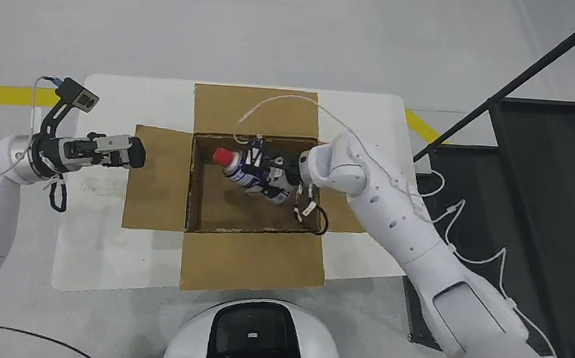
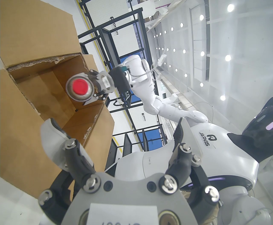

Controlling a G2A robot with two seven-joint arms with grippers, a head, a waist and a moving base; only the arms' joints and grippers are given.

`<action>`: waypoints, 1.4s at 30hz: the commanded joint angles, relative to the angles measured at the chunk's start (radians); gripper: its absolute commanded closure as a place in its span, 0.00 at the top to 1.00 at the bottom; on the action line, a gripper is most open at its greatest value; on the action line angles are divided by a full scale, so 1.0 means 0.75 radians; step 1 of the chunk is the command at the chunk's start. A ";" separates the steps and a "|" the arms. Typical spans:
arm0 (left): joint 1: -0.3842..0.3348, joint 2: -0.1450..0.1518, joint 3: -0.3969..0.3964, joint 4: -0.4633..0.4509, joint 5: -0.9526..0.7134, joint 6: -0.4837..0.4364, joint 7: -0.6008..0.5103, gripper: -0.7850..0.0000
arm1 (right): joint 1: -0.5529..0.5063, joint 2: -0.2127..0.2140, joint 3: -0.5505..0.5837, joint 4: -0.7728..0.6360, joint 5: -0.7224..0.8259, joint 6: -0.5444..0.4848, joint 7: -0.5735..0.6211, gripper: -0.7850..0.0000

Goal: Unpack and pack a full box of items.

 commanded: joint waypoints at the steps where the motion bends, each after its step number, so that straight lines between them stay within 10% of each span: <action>1: 0.000 0.000 0.000 0.000 0.000 0.000 0.000 1.00 | -0.123 0.037 0.113 -0.182 0.021 -0.002 0.034 0.00; 16: 0.000 0.000 0.000 0.000 0.000 0.000 0.000 1.00 | -0.678 0.154 0.719 -0.466 0.044 -0.144 -0.490 0.00; 36: 0.000 0.000 0.000 0.000 0.000 0.000 0.000 1.00 | -0.694 0.156 0.730 -0.467 0.030 -0.140 -0.512 0.00; 42: 0.000 0.000 0.000 0.000 0.000 0.000 0.000 1.00 | -0.863 0.172 0.899 -0.433 -0.083 -0.238 -0.813 0.00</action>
